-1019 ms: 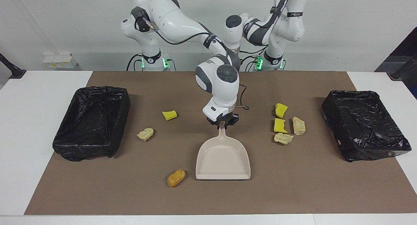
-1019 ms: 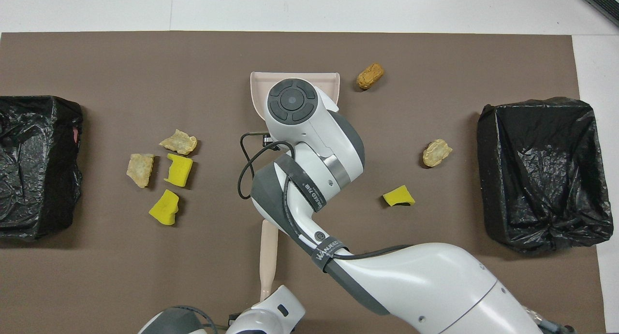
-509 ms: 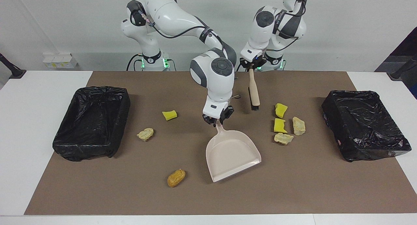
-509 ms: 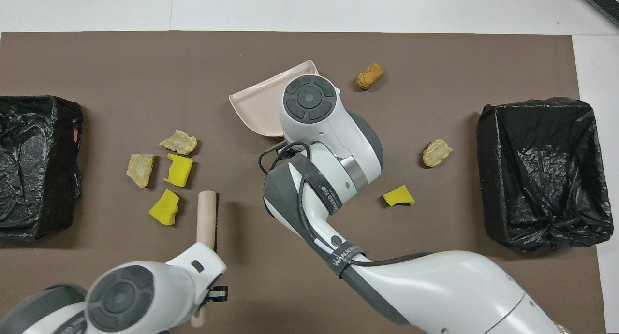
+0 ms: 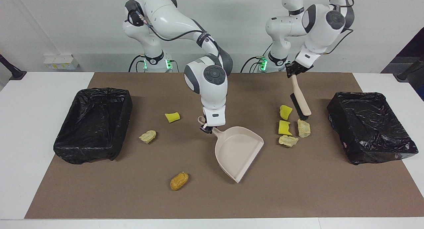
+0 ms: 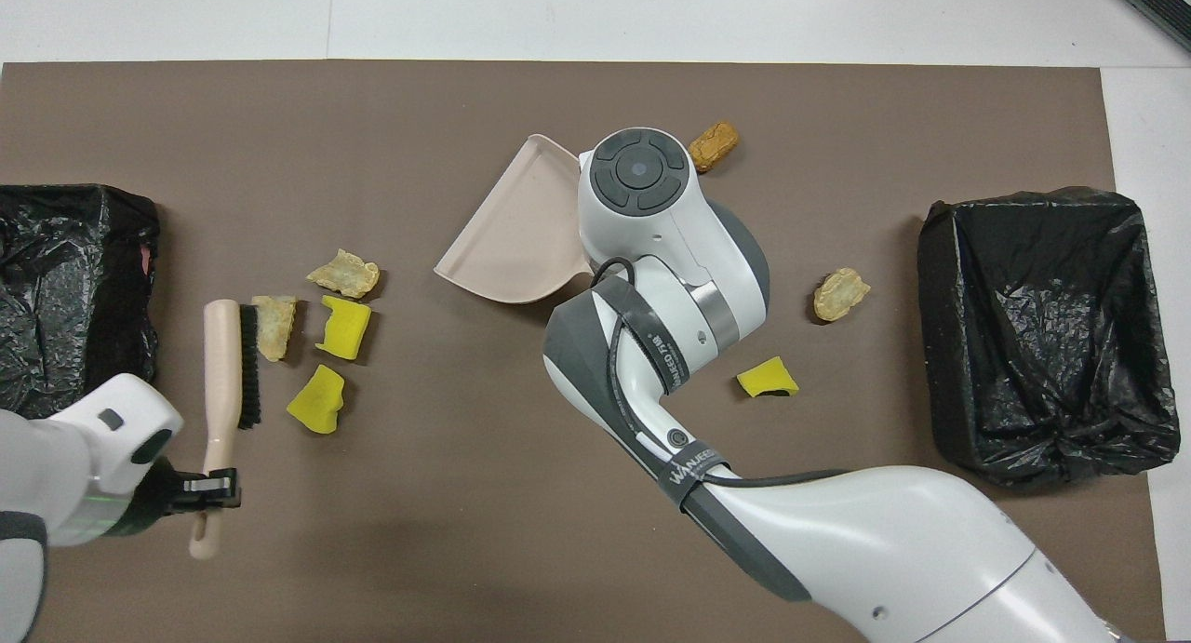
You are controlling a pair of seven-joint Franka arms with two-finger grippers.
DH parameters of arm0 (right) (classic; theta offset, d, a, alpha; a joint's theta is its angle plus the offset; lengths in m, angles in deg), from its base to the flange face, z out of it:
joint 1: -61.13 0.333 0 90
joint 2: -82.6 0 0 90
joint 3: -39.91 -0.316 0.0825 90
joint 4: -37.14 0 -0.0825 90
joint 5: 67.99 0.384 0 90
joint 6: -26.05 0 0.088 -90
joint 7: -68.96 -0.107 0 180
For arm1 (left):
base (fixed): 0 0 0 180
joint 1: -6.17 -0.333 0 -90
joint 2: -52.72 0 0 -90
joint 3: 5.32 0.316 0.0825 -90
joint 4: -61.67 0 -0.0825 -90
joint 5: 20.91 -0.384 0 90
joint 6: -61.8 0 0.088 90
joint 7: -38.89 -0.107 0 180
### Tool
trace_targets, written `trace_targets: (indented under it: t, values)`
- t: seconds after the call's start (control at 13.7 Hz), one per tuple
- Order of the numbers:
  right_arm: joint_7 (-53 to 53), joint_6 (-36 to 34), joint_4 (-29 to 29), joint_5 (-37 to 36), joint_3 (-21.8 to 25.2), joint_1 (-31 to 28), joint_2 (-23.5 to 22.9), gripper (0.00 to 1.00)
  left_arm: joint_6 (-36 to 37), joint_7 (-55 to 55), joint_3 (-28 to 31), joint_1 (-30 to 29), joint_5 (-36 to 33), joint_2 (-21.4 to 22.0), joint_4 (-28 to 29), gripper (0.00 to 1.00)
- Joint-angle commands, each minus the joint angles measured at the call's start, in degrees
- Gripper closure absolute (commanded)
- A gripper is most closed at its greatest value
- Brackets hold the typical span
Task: Sweep and dump trash in bin
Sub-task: 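Lift the brush with the left gripper while the right gripper positions the dustpan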
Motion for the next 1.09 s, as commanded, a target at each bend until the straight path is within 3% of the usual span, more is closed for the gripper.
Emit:
trace_targets:
  t: [0.0, 0.22, 0.51, 0.66, 1.02]
  values:
    - [9.1, -1.1, 2.6, -2.9, -0.5, -0.7, 2.3, 1.00, -0.1, -3.2, -0.9, -5.1, -3.3, -10.9, -10.0, 1.00]
    - [20.1, -2.5, 2.5, -6.3, -0.5, -0.8, 2.5, 1.00, -2.0, -3.2, -0.9, -7.0, -4.5, -16.4, -13.2, 1.00]
    - [33.9, -1.2, 2.4, -12.2, -0.6, -2.1, 2.2, 1.00, -5.2, -1.4, -1.1, -5.6, -4.5, -17.6, -9.3, 1.00]
    - [36.2, -1.1, 2.5, -12.1, -0.6, -2.2, 2.1, 1.00, -9.6, -1.5, -1.1, -4.5, -4.4, -17.5, -5.8, 1.00]
    - [38.7, -1.1, 2.3, -12.6, -0.7, -2.1, 1.0, 1.00, -13.5, 1.0, -1.3, 1.0, -1.5, -20.1, -5.7, 1.00]
